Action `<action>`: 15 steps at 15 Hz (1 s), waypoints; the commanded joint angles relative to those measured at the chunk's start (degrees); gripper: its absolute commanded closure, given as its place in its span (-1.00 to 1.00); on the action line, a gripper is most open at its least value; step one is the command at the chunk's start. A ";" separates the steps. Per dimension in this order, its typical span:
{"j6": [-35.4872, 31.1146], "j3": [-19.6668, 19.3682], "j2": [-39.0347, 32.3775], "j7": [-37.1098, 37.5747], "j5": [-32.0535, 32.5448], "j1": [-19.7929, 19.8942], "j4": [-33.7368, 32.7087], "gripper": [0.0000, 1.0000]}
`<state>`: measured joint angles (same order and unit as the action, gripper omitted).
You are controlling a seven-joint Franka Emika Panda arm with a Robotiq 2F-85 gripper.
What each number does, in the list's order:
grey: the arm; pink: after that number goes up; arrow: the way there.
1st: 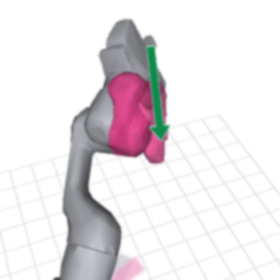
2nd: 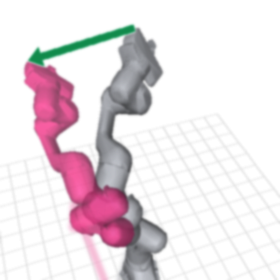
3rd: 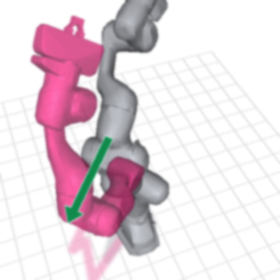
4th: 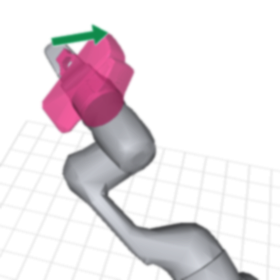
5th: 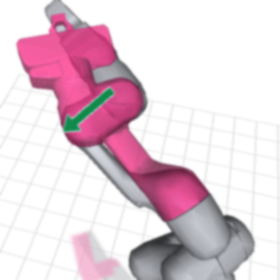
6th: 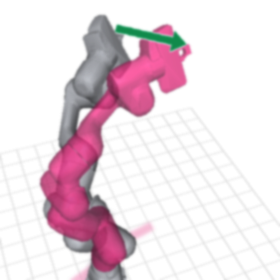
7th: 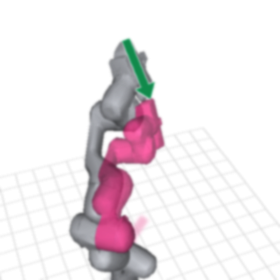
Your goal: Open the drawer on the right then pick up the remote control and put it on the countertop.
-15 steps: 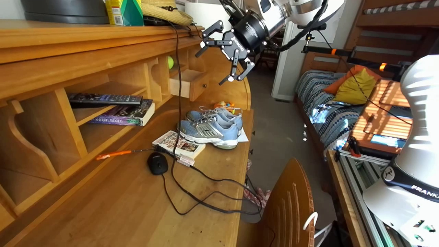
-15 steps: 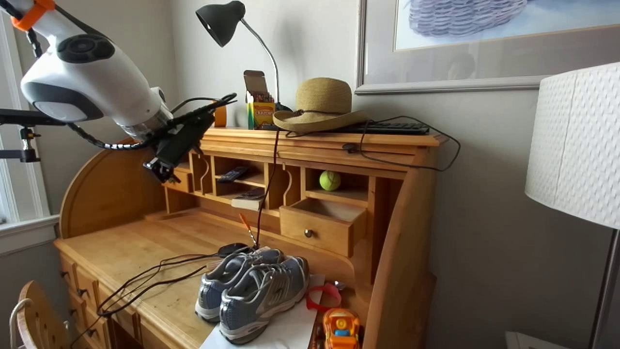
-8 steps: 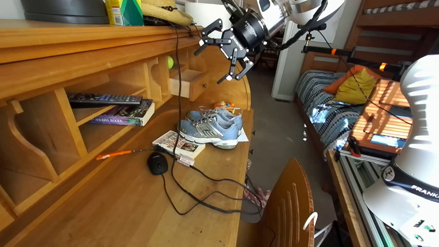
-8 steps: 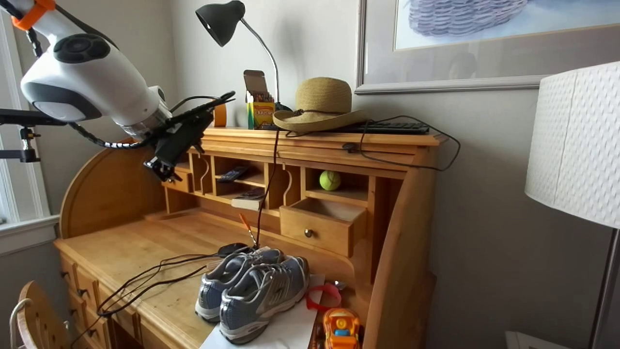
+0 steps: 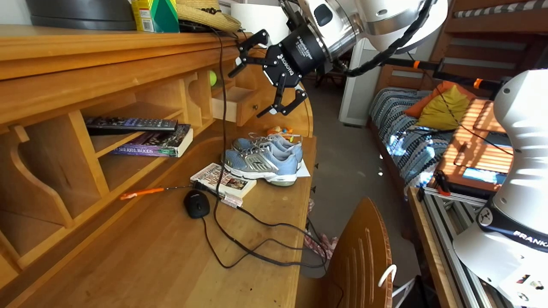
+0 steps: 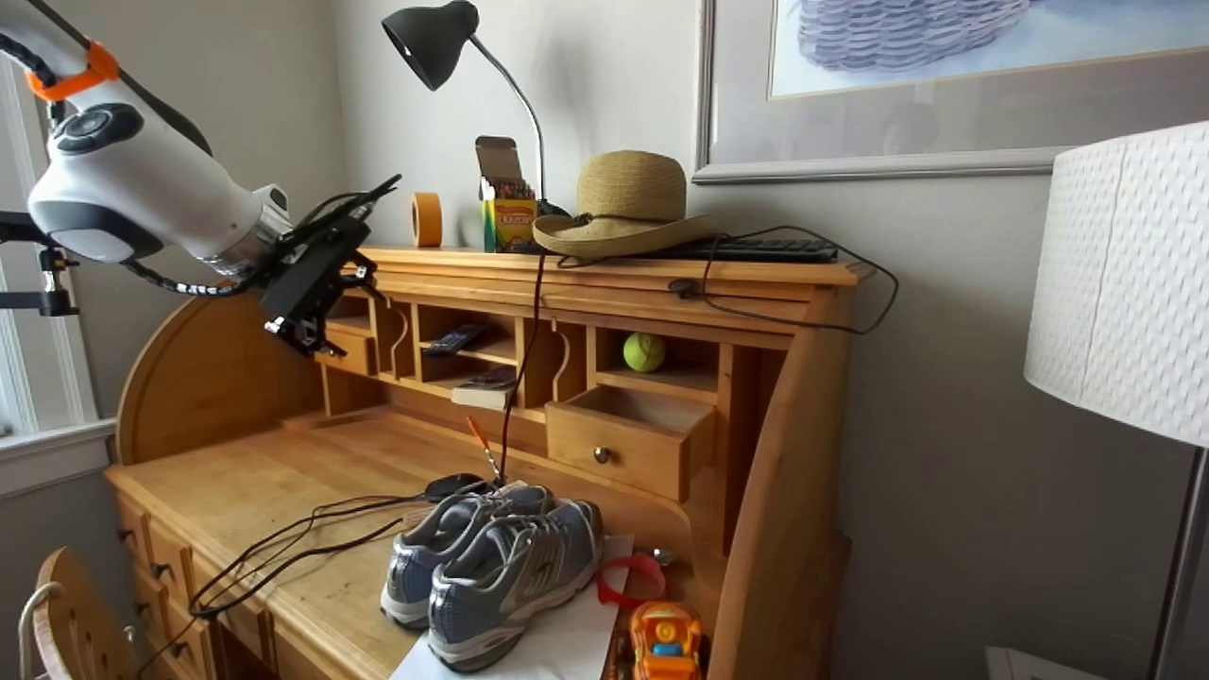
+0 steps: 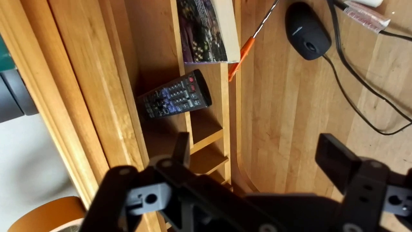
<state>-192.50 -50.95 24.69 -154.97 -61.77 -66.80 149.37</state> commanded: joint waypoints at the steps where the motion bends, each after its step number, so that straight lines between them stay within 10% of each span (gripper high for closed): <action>1: -13.48 -11.18 3.35 2.99 7.47 -15.68 2.14 -1.00; 7: -32.77 -37.75 -1.89 17.83 27.51 -42.10 5.73 -1.00; 15: -46.67 -72.42 12.69 8.24 29.47 -76.11 -6.55 -1.00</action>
<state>-234.57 -113.30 28.02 -140.90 -34.08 -132.50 150.38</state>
